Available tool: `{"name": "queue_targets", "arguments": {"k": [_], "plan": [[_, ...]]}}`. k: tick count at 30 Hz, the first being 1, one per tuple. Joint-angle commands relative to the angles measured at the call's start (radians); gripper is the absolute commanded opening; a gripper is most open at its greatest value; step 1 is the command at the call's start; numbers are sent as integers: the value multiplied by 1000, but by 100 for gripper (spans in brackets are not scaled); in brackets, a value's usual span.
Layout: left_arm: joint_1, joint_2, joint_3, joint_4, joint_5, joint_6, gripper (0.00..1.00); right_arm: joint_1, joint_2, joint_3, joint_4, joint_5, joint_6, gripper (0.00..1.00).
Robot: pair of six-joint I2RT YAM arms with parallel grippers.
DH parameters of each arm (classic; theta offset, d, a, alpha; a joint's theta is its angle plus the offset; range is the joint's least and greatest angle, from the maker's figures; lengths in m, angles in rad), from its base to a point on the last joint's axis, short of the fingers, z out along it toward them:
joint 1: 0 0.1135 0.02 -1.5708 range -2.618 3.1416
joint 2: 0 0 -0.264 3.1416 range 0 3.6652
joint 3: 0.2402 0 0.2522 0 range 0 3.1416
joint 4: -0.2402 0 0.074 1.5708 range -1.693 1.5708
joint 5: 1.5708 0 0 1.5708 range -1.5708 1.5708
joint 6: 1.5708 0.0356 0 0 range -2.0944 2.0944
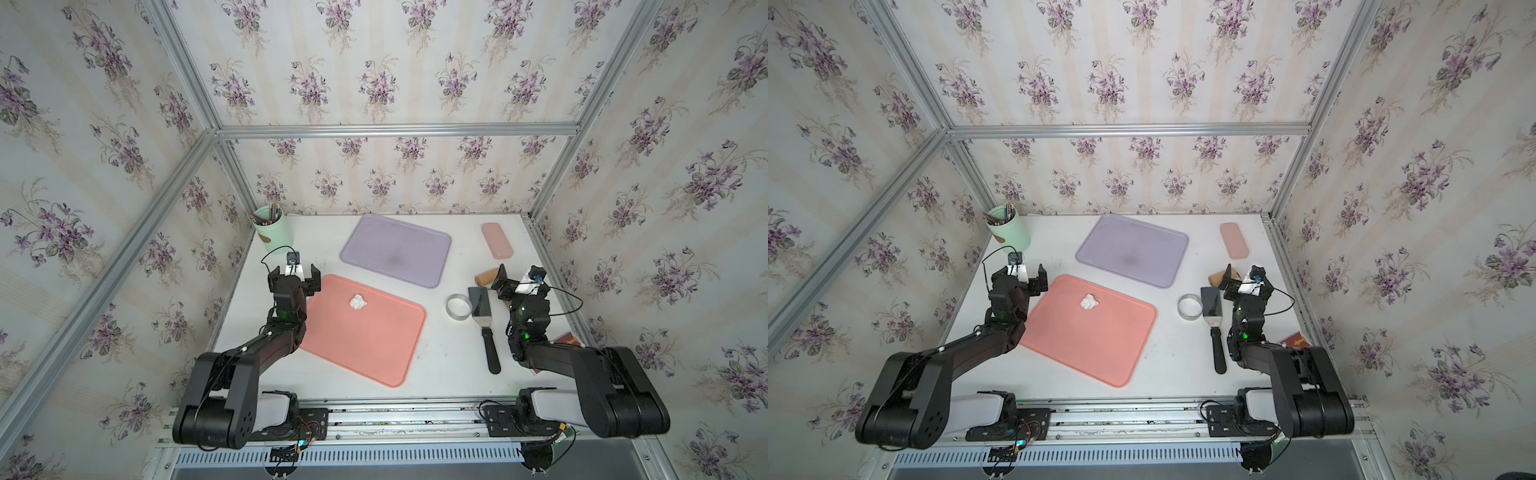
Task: Roll out the dumpling wrappers from the dough
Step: Adjust the work surface at the center of the board.
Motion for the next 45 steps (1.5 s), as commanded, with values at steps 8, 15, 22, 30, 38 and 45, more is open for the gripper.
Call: {"name": "queue_targets", "arguments": {"k": [8,15,22,30,38,45], "plan": [[15,-124,170,-430,105,-349,99,-5,-261,287,-837,-156,286,100],[11,-122,261,-618,312,-386,88,53,-204,453,-1218,-224,438,90],[-130,-157,254,-732,355,-415,80,510,-98,524,-1496,-19,749,85],[-315,-149,237,-809,343,-423,79,863,107,493,-1381,-12,1032,73],[-318,-207,202,-890,331,-417,77,965,305,535,-1310,-47,1112,53],[-319,-209,206,-938,315,-410,74,978,389,593,-1358,-29,1084,36]]}}
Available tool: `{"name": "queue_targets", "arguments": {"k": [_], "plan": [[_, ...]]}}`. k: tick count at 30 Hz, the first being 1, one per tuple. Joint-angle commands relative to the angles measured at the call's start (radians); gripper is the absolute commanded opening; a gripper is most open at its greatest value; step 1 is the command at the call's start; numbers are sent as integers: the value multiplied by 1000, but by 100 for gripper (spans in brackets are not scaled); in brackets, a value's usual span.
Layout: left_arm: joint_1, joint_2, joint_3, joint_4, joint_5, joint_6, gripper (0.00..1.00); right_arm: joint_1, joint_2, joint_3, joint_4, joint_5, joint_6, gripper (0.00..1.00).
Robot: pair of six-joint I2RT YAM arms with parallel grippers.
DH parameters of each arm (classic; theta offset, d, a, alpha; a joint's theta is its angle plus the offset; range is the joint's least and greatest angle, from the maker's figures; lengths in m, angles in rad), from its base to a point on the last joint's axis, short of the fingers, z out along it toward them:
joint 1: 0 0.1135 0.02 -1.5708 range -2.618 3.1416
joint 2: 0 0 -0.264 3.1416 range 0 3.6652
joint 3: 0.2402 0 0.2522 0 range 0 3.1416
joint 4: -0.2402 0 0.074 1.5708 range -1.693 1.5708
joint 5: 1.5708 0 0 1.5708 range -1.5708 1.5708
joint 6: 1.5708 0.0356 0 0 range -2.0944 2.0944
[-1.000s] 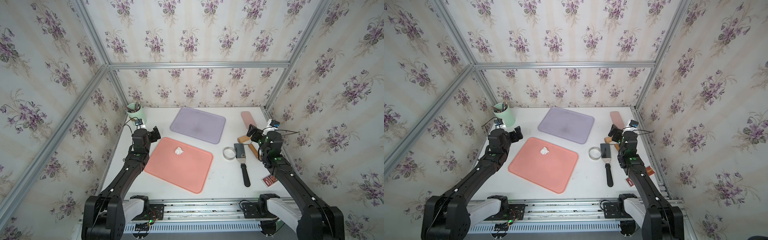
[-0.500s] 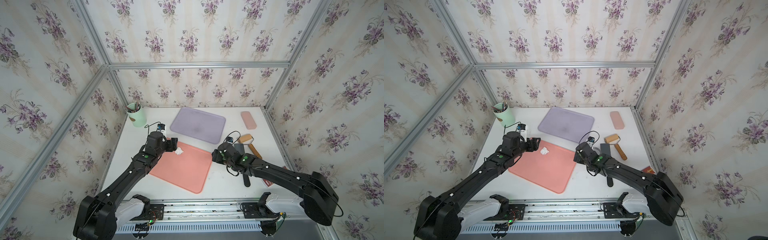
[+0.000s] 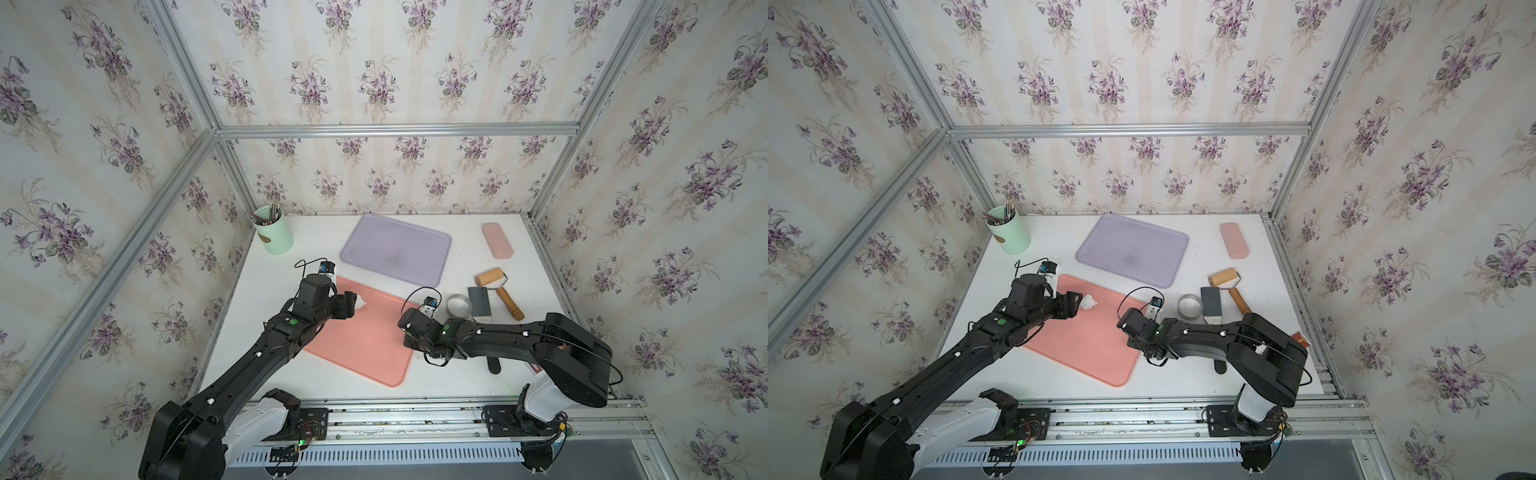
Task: Roll out the dumpling wrappers from the dough
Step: Adjust the work surface at the center of the board.
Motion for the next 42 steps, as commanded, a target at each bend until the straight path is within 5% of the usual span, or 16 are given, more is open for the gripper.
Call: {"name": "queue_targets", "arguments": {"k": [1,17,42], "plan": [[0,1,4,-36,-23,10,73,2,23,16,-26,22,-5,34],[-1,-48,1,-64,-53,22,62,-26,62,93,-186,94,-214,0],[0,-65,-23,-53,-50,1,59,-318,10,49,-81,39,-662,3]]}}
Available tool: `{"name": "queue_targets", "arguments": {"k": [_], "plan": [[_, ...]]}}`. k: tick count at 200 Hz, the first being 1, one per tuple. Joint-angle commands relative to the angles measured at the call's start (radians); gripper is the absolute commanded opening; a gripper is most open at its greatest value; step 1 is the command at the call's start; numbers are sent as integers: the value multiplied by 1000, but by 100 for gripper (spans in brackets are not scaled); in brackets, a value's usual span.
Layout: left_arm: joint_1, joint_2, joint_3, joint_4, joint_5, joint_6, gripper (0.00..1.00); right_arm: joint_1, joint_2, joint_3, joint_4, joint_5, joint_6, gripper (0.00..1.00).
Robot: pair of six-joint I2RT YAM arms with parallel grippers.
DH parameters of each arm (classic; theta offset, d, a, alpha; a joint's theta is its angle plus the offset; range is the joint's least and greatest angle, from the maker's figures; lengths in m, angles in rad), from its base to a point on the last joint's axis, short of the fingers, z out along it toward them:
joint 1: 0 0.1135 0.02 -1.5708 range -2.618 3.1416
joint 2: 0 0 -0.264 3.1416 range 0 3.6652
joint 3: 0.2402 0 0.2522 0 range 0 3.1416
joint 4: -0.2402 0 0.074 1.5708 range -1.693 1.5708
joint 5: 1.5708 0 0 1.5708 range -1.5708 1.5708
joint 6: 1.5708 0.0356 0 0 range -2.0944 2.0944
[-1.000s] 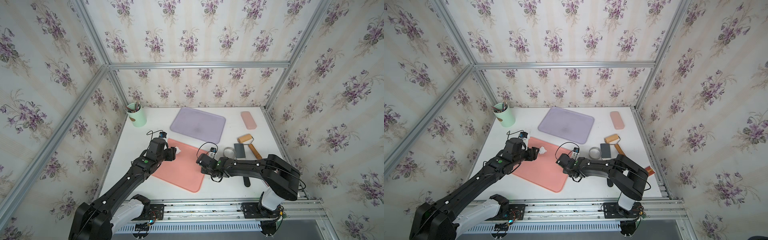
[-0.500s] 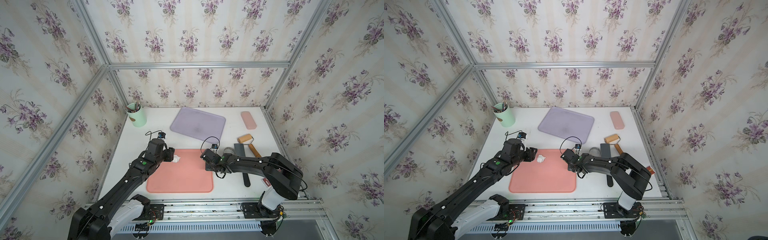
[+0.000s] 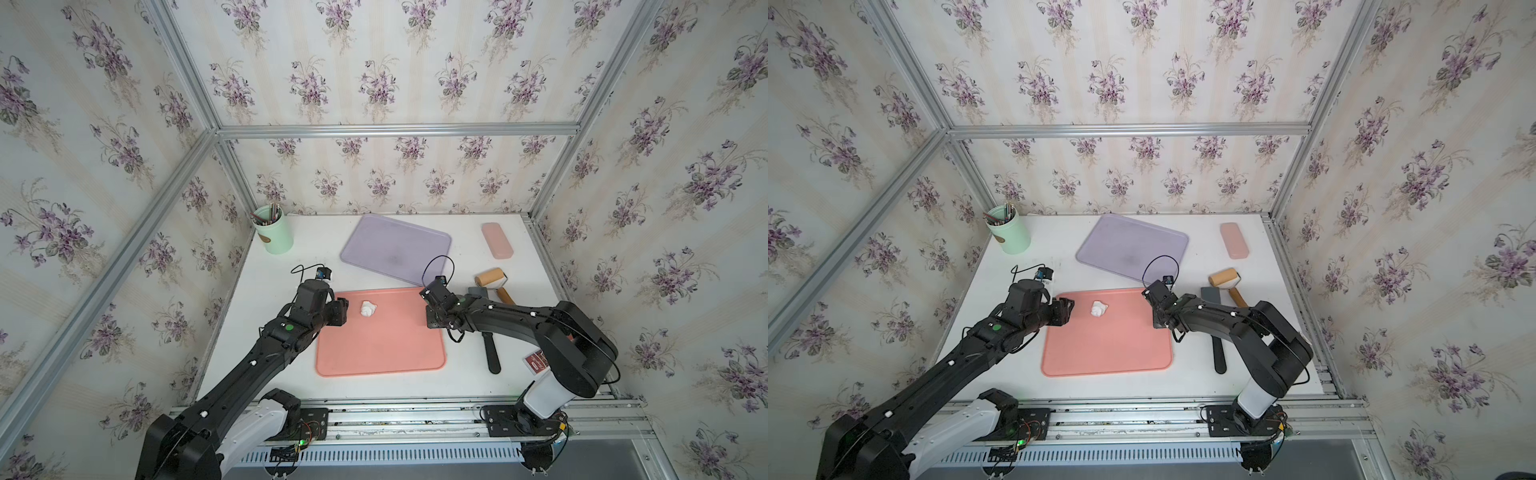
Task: Roll out the dumpling wrappers from the dough
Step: Adjust the work surface at the center of the board.
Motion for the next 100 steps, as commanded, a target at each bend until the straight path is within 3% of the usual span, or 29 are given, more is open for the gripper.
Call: {"name": "queue_targets", "arguments": {"k": [1,32,50,80,100], "plan": [[0,-1,1,25,-6,-3,59,-15,10,8,16,12,-76,5],[0,1,5,22,-13,0,59,-16,-5,19,0,23,-75,23],[0,6,11,21,-7,1,59,-15,-36,21,-12,25,-75,41],[1,4,27,9,-3,6,59,-25,-135,42,-60,29,-55,56],[-5,6,40,10,13,6,59,-90,-245,54,-128,26,28,59]]}}
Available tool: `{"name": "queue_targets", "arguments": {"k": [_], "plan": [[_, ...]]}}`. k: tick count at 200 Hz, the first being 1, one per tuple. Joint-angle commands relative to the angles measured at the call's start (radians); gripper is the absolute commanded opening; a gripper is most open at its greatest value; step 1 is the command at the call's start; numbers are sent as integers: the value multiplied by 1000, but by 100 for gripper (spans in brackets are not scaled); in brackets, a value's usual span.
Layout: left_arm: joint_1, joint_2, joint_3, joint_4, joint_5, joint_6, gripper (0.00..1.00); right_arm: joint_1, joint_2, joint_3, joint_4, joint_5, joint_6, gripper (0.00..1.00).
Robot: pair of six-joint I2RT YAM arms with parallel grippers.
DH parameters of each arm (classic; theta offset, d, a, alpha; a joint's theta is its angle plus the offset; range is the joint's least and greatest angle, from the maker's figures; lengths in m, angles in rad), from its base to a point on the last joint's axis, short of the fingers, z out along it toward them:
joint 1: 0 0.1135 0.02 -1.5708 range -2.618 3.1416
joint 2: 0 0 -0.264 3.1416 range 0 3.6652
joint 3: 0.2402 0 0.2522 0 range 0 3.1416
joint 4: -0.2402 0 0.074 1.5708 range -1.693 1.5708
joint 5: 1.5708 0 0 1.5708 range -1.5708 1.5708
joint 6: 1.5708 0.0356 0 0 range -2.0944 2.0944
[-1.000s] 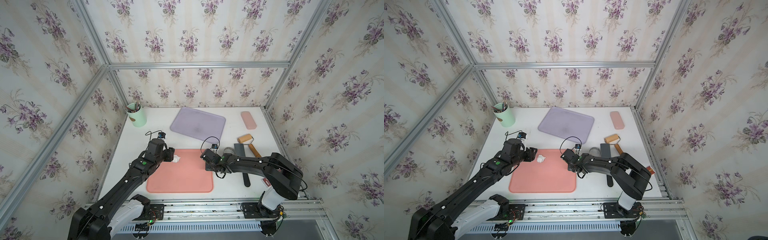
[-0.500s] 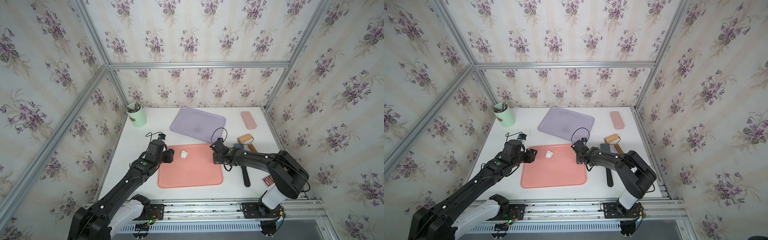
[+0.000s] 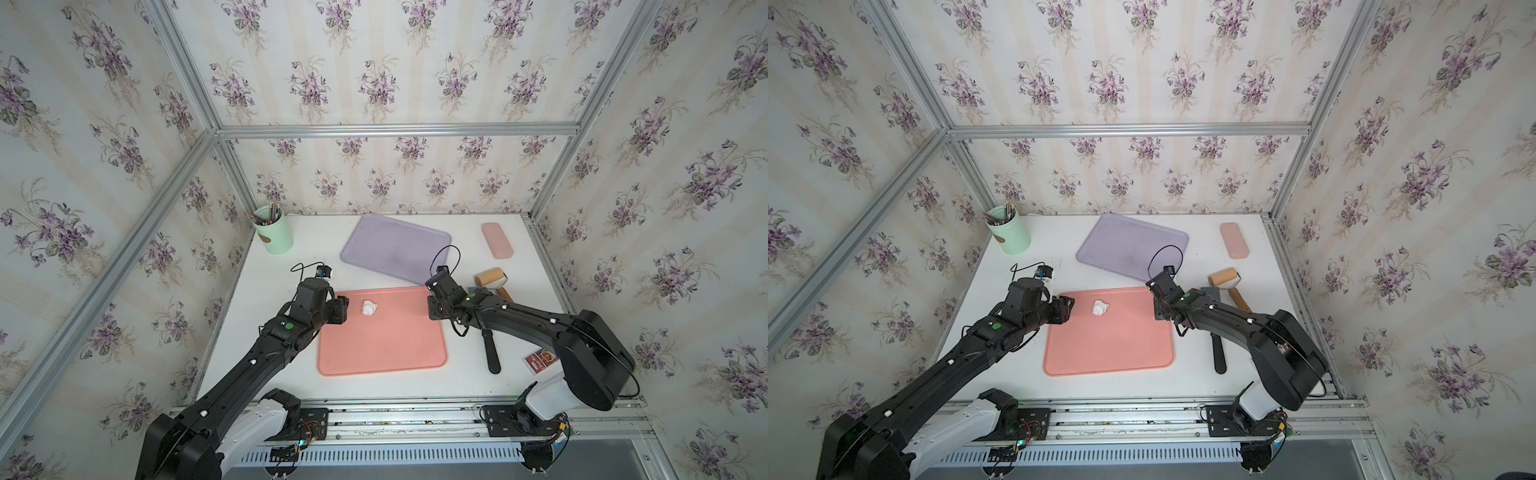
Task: Roll out the dumpling wrappers from the dough
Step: Adjust the work surface at the center of the board, then pick up the rolling pin from the center of the board.
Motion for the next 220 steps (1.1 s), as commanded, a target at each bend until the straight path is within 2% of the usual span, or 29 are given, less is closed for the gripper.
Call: {"name": "queue_targets", "arguments": {"k": [1,19,36,59,73,107,145,186,220], "plan": [[-6,0,20,14,18,6,59,-65,-107,19,-92,16,92,60],[-21,9,26,42,37,5,59,-164,-211,1,-146,12,175,62],[-43,30,32,78,47,10,59,-383,-318,-70,-145,-56,224,72],[-83,77,61,113,52,30,59,-666,-406,-184,-91,-186,260,75],[-105,106,84,122,51,51,59,-727,-426,-216,-87,-189,315,75],[-132,167,136,141,57,126,60,-730,-443,-284,-54,-120,557,80],[-134,205,192,128,58,188,60,-696,-376,-323,23,-86,788,89],[-133,203,200,123,32,229,60,-656,-255,-337,141,-78,916,95],[-133,192,204,115,-21,237,57,-655,-187,-343,225,-53,957,99]]}}
